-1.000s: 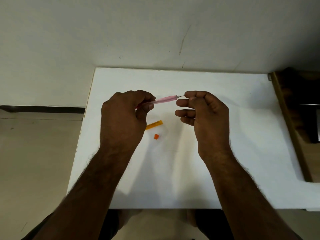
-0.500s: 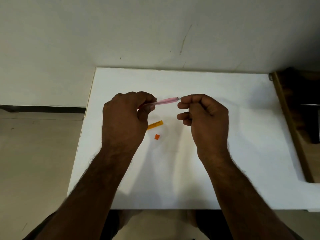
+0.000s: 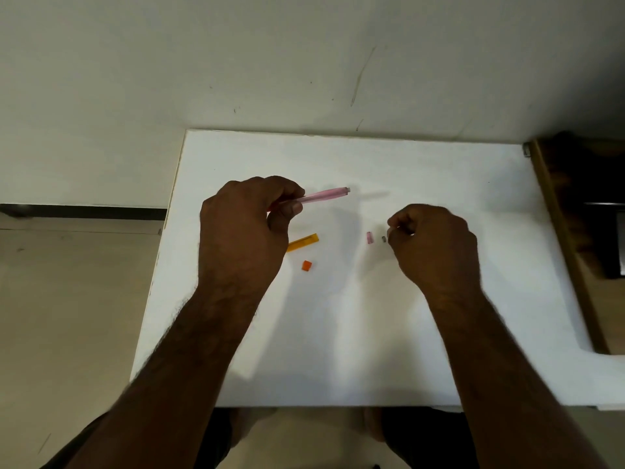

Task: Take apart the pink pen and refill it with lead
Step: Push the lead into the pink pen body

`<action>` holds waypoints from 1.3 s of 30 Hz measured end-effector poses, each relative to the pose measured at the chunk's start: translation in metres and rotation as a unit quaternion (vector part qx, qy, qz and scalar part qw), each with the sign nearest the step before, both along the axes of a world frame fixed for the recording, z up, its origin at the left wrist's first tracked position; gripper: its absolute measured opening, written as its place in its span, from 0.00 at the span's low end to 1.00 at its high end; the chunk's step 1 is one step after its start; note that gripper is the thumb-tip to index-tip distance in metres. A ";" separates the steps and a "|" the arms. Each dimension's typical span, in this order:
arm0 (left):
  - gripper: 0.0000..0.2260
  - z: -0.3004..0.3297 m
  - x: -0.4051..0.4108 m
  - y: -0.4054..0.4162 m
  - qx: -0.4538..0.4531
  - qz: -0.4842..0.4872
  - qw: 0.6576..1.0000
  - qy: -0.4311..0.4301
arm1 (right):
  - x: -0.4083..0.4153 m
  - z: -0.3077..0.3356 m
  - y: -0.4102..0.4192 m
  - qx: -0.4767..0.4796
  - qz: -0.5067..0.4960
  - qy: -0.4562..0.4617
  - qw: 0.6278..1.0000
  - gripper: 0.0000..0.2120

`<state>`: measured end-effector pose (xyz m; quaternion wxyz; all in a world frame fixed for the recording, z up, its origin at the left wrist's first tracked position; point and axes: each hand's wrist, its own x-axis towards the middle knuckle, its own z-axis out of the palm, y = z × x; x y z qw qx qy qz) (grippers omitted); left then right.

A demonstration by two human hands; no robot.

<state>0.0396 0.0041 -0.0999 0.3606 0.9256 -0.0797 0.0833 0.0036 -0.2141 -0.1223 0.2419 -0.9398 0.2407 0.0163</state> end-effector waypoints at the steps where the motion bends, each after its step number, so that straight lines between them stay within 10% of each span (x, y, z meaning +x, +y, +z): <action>1: 0.07 0.000 0.000 0.000 0.000 -0.001 1.000 -0.001 | 0.000 -0.002 0.002 -0.012 -0.001 0.017 1.000 0.06; 15: 0.07 0.000 -0.001 0.001 -0.001 -0.007 1.000 0.017 | 0.003 -0.011 0.013 -0.025 -0.015 0.012 0.999 0.08; 20: 0.06 -0.001 -0.001 -0.001 -0.004 -0.006 1.000 0.010 | 0.010 0.011 0.011 0.433 -0.071 -0.147 0.886 0.06; 23: 0.06 -0.002 -0.001 -0.002 -0.009 -0.003 1.000 0.010 | 0.009 0.020 0.018 0.546 -0.058 -0.153 0.821 0.06; 39: 0.06 0.000 -0.001 -0.004 -0.001 -0.010 1.000 0.015 | 0.010 0.016 0.022 0.513 -0.017 -0.152 0.845 0.06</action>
